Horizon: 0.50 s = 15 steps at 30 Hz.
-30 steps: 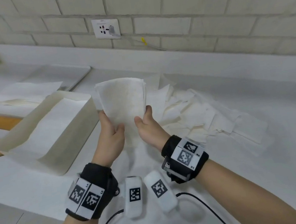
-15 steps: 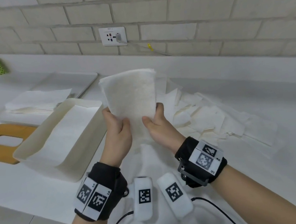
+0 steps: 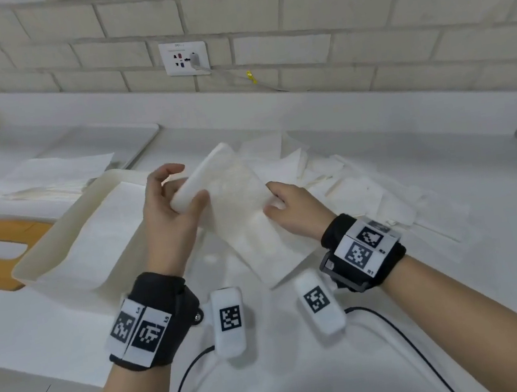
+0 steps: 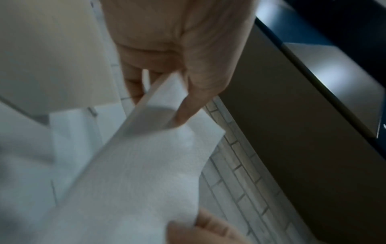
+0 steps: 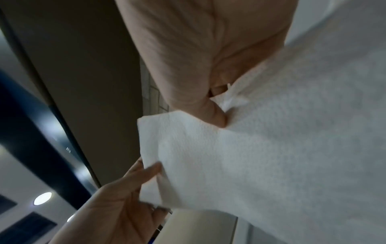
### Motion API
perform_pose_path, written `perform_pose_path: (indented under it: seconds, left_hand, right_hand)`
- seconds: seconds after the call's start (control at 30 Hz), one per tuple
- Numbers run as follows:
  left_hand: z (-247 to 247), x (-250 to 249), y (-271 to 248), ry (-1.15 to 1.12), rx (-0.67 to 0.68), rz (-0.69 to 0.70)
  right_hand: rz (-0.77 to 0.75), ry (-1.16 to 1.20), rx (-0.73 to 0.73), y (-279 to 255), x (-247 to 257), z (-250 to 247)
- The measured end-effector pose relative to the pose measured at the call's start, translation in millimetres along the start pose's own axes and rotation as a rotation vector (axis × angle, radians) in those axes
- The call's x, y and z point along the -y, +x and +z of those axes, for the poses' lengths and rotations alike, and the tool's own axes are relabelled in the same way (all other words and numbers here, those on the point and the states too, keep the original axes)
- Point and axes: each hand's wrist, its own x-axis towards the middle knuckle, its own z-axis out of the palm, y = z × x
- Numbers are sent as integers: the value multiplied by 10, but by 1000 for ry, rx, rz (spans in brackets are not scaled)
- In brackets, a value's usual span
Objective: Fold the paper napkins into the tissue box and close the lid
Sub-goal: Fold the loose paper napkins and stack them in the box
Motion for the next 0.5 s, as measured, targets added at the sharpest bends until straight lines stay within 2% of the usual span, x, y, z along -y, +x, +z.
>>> perform_pose_path:
  seconds: [0.1, 0.17, 0.3, 0.43, 0.5]
  left_hand:
    - [-54, 79, -4, 236, 133, -62]
    - [-35, 162, -28, 310, 181, -131]
    - [27, 291, -43, 240, 157, -273]
    - [47, 501, -100, 234, 201, -421]
    - [56, 545, -107, 211, 187, -449]
  right_hand:
    - [-3, -203, 39, 39, 60, -147]
    - [-5, -380, 60, 75, 157, -242]
    - [-103, -744, 65, 91, 317, -285]
    - [-61, -873, 243, 37, 243, -28]
    - [-57, -907, 251, 33, 233, 3]
